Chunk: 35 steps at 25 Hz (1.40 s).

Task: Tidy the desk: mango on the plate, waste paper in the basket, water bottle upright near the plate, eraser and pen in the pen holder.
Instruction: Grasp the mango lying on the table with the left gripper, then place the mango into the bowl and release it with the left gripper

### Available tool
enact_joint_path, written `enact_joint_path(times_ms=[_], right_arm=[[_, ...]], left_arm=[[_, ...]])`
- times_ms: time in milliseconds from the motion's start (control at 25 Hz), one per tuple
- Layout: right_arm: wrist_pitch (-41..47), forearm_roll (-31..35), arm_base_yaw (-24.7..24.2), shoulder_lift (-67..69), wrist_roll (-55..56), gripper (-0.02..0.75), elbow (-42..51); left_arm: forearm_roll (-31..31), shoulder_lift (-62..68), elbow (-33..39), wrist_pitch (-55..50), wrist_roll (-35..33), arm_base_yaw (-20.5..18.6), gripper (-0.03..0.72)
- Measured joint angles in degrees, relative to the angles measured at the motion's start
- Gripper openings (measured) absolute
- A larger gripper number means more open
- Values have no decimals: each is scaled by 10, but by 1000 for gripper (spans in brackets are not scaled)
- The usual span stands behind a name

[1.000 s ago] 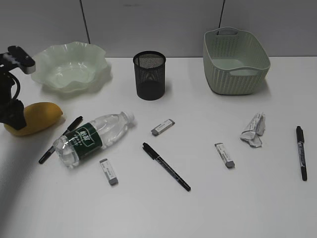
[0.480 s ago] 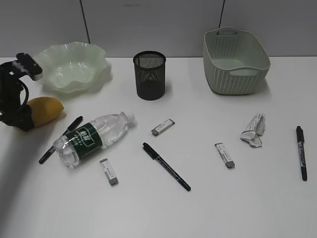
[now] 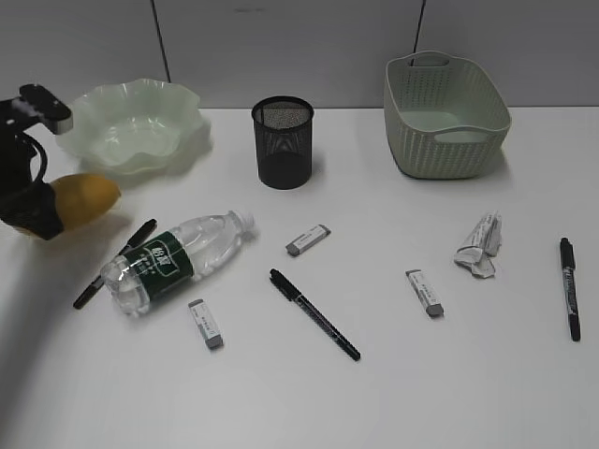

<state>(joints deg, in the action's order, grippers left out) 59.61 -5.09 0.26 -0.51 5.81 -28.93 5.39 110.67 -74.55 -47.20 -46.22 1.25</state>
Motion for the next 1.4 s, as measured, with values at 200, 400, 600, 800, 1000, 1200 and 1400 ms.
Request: enact_joint_path(times_ms=[200, 400, 600, 800, 1000, 1200, 1400], right_arm=[[0, 0, 0, 0, 0, 406, 0], [0, 0, 0, 0, 0, 406, 0], [0, 0, 0, 0, 0, 406, 0], [0, 0, 0, 0, 0, 406, 0], [0, 0, 0, 0, 0, 406, 0], [0, 0, 0, 0, 0, 406, 0], [0, 0, 0, 0, 0, 406, 0]], left_arm=[[11, -81, 0, -21, 11, 0, 568], [46, -99, -45, 9, 28, 0, 567], [116, -25, -148, 35, 32, 0, 566], [148, 86, -240, 67, 44, 0, 565], [171, 167, -290, 106, 51, 0, 565], [175, 210, -293, 169, 52, 0, 566], [185, 220, -295, 198, 52, 0, 604]])
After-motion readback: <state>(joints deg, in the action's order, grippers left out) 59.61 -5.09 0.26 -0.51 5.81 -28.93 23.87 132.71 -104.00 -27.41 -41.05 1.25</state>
